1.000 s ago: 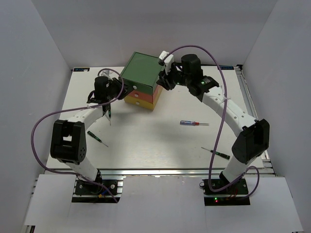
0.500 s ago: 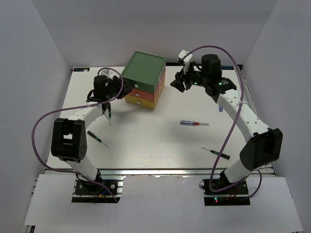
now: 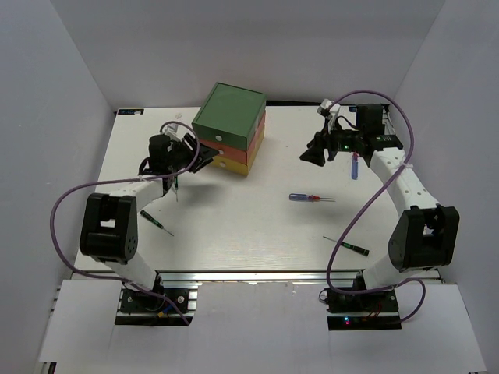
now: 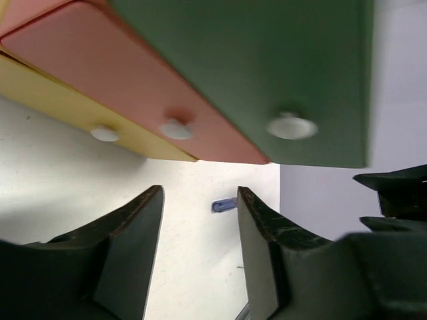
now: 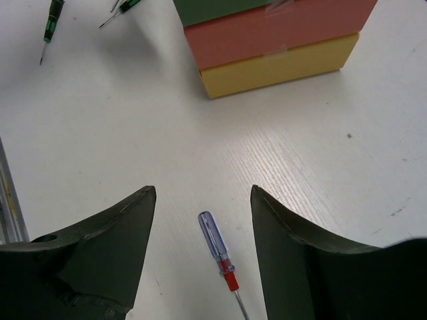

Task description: Sort the tools into containers

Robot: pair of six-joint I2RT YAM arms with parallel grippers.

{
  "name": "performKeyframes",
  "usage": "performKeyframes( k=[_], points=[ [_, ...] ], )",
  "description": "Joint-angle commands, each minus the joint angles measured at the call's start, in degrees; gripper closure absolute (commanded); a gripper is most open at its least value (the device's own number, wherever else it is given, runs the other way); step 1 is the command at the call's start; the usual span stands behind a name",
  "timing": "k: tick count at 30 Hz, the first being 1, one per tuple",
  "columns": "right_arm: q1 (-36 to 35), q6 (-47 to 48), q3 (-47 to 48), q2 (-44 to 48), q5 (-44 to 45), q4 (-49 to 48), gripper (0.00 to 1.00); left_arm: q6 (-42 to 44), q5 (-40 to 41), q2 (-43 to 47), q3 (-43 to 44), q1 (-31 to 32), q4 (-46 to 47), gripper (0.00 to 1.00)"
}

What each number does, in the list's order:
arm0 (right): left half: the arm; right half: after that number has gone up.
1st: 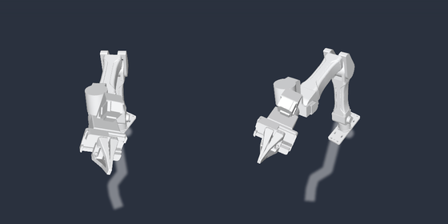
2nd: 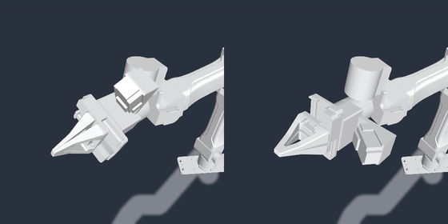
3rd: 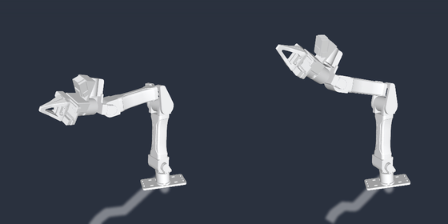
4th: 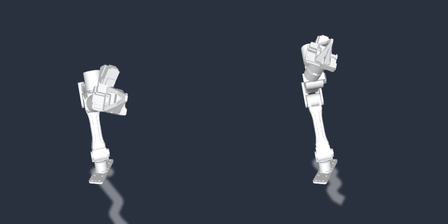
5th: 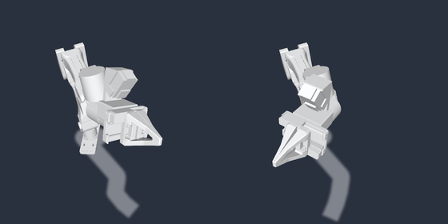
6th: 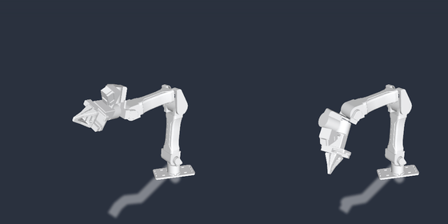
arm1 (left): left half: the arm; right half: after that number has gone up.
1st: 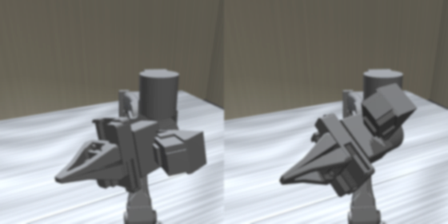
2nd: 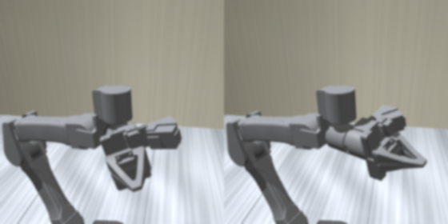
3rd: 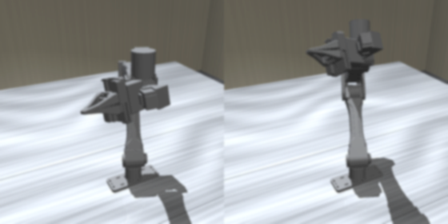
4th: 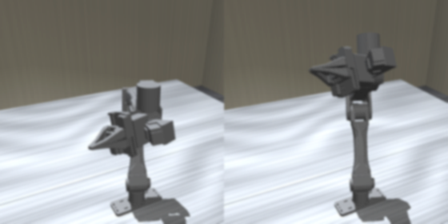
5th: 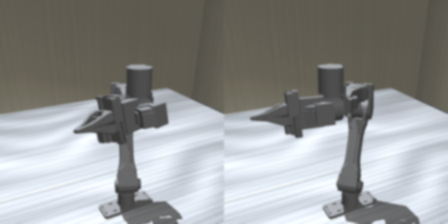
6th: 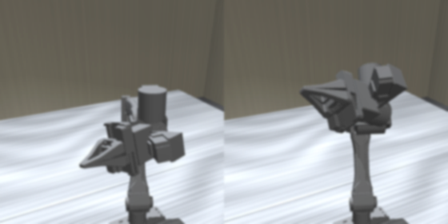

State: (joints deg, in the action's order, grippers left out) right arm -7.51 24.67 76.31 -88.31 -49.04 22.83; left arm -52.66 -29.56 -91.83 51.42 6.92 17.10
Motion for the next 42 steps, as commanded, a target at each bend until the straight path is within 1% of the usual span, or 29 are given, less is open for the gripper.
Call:
performKeyframes(
  k=[1,8,17,21,34,37,38,42],
  points=[
    [0.7,1.3,-0.8,2.6,-3.7,-0.2,0.35,-0.8,-5.9,-5.0,1.4,-0.5,5.8,0.42],
    [2.1,1.9,-1.3,2.9,-3.9,0.0,0.36,-1.3,-8.0,-11.3,6.0,-0.5,8.8,0.45],
    [2.6,2.4,-1.8,2.4,-3.6,0.3,0.36,-1.6,-8.8,-13.6,8.4,-0.6,9.5,0.46],
    [2.7,2.4,-1.7,2.2,-3.5,0.2,0.36,-2.4,-8.8,-15.4,9.3,-0.9,9.5,0.51],
    [3.1,2.1,-1.8,2.3,-3.5,0.2,0.36,-2.8,-10.0,-18.9,12.0,-1.1,9.5,0.52],
    [3.1,2.1,-1.6,2.3,-3.5,0.1,0.36,-2.7,-10.1,-19.3,12.2,-1.2,9.5,0.58],
    [3.1,2.1,-1.6,2.3,-3.5,0.1,0.36,-2.7,-10.1,-19.3,12.0,-1.3,9.5,0.62],
    [3.2,2.1,-1.6,2.4,-3.3,0.2,0.36,-2.7,-10.2,-18.5,10.4,-1.5,9.6,0.67]
  ],
)
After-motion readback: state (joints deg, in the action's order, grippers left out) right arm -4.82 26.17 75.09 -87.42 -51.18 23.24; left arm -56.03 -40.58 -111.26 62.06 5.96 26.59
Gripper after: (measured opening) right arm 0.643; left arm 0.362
